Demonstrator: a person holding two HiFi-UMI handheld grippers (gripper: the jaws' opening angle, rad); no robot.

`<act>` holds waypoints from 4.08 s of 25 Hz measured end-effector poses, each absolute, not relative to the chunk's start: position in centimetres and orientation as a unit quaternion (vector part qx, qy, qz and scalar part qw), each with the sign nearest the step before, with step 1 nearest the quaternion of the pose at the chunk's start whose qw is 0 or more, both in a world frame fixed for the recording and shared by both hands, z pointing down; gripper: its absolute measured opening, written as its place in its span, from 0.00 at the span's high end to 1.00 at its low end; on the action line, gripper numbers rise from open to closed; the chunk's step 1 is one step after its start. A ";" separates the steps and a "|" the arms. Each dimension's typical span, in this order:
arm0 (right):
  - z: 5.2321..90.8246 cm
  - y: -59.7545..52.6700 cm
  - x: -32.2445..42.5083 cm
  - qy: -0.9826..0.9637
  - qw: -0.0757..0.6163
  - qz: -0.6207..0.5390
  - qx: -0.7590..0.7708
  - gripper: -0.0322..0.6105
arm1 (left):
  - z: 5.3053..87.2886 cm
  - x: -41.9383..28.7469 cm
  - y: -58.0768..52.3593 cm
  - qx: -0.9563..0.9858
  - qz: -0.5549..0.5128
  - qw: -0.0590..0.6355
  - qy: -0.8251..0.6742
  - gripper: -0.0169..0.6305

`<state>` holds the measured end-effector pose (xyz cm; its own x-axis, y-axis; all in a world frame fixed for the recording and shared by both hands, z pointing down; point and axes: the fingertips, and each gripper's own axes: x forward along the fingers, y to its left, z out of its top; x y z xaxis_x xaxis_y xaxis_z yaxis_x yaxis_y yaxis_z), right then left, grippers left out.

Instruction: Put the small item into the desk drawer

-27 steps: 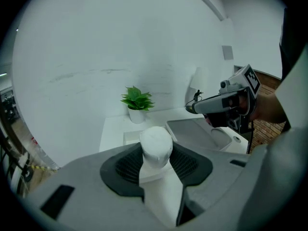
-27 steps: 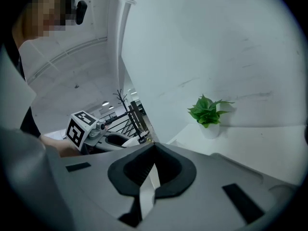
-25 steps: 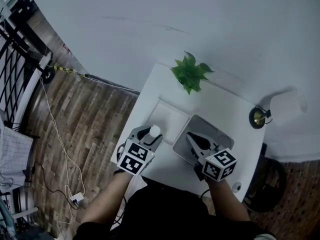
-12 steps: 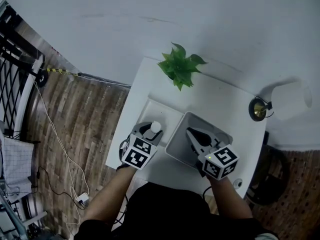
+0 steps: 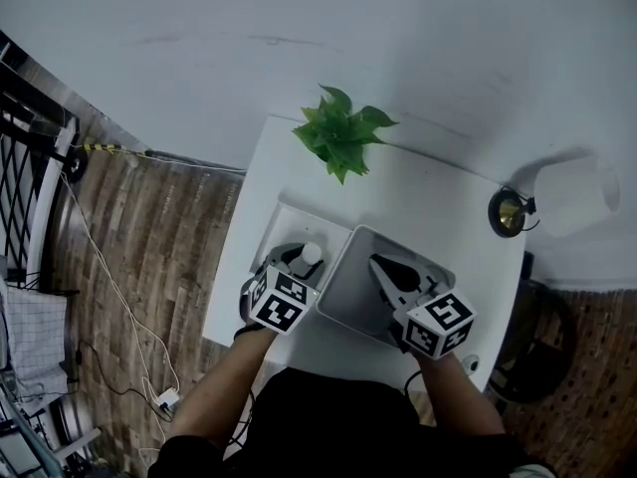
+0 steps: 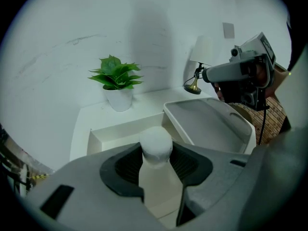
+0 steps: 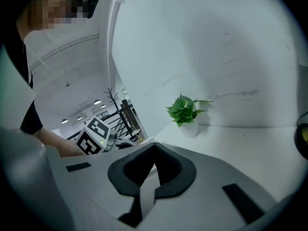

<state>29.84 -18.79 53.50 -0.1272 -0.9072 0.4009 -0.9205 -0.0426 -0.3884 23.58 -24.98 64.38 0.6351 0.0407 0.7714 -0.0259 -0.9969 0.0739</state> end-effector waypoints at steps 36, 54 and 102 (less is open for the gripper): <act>46.8 -14.0 27.8 -0.673 0.021 0.224 0.704 0.95 | 56.1 18.9 -24.0 0.941 0.334 0.031 -0.037 0.70; 42.5 -14.2 18.4 -0.687 0.042 0.195 0.699 0.95 | 48.4 8.5 -25.5 0.967 0.233 0.080 -0.064 0.93; 30.8 -4.4 24.9 -0.667 -0.051 -0.015 0.743 0.95 | 33.9 9.7 -19.5 0.981 0.071 0.017 -0.181 0.94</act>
<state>24.87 -4.38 30.76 0.1093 -0.9898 -0.0909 -0.9929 -0.1045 -0.0563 9.67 -19.50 33.88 0.9240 -0.3534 0.1462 -0.3584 -0.9336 0.0080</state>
